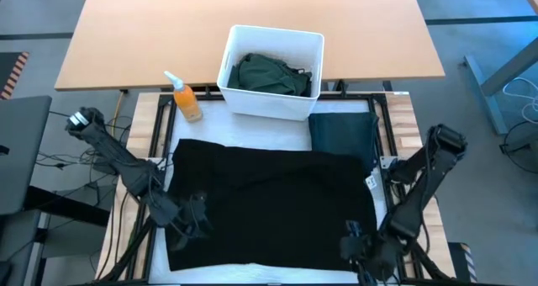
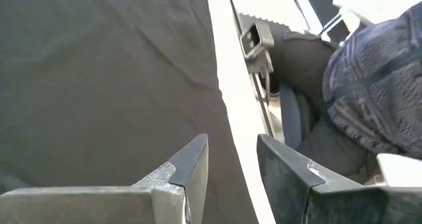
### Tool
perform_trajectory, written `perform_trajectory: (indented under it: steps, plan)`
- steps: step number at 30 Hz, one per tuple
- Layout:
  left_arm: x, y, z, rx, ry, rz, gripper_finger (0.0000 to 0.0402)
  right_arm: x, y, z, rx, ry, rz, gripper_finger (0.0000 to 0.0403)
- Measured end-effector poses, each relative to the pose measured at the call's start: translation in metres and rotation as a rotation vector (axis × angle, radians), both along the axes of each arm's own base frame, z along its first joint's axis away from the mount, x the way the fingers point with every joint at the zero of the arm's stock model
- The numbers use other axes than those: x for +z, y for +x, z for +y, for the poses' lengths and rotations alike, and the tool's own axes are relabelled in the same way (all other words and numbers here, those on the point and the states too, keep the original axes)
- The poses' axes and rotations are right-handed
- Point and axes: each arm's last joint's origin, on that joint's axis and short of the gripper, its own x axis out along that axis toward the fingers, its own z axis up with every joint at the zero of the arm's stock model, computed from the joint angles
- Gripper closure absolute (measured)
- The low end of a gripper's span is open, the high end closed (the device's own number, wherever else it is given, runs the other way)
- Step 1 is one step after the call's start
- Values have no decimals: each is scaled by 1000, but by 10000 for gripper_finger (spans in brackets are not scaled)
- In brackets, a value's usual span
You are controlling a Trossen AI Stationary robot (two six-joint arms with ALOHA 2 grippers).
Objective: Fold laundry
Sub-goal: Fold the black t-shirt
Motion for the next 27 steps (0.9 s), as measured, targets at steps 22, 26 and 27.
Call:
perform_trajectory:
  steps: [22, 26, 27]
  plan:
    - [-38, 21, -37, 13, 6, 63, 283, -77, -40, 63, -1, -148, 578, 216]
    - [-36, 21, -37, 35, -27, 79, 283, -89, -46, 68, -12, -189, 583, 219]
    - [-35, 20, -38, 40, -40, 90, 283, -92, -46, 69, -14, -199, 583, 221]
